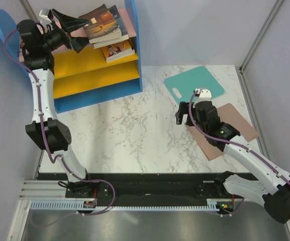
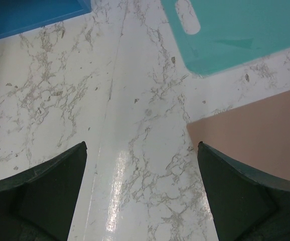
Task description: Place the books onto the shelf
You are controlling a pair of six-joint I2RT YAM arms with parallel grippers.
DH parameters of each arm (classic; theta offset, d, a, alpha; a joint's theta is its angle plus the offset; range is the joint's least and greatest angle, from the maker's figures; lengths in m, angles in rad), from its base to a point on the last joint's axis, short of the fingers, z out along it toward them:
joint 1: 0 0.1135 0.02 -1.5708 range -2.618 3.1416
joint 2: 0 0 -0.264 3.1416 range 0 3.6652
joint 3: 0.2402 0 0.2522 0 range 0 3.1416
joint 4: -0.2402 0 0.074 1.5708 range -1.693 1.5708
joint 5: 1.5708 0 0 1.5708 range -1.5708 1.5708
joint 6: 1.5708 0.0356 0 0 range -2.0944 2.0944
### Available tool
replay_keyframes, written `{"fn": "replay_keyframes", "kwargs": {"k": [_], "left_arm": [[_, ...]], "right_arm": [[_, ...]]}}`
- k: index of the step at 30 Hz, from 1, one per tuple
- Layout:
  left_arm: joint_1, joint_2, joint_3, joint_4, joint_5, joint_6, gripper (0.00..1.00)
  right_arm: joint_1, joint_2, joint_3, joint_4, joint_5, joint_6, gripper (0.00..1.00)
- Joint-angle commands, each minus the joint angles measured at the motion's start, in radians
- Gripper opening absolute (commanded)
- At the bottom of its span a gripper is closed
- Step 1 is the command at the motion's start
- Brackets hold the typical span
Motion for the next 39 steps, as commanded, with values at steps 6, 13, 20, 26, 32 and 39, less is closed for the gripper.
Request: {"fn": "replay_keyframes", "kwargs": {"k": [6,13,20,26,32,39], "left_arm": [[0.038,-0.072,-0.020,-0.130,-0.017,0.180,1.00],[0.039,-0.089,-0.081,-0.177,-0.011,0.249,1.00],[0.041,-0.118,-0.120,-0.220,-0.045,0.293,0.86],[0.039,-0.159,-0.138,-0.222,-0.070,0.313,0.47],[0.041,-0.187,-0.140,-0.223,-0.085,0.313,0.22],[0.041,-0.167,-0.071,-0.223,-0.086,0.292,0.09]], "right_arm": [[0.001,-0.015,-0.016,0.013,-0.008,0.010,0.98],[0.003,-0.014,-0.018,0.018,-0.017,0.010,0.98],[0.001,-0.011,-0.019,0.021,-0.023,0.010,0.98],[0.001,-0.008,-0.025,0.028,-0.031,0.015,0.98],[0.003,-0.006,-0.033,0.039,-0.039,0.020,0.98],[0.001,-0.005,-0.042,0.051,-0.045,0.027,0.98]]}}
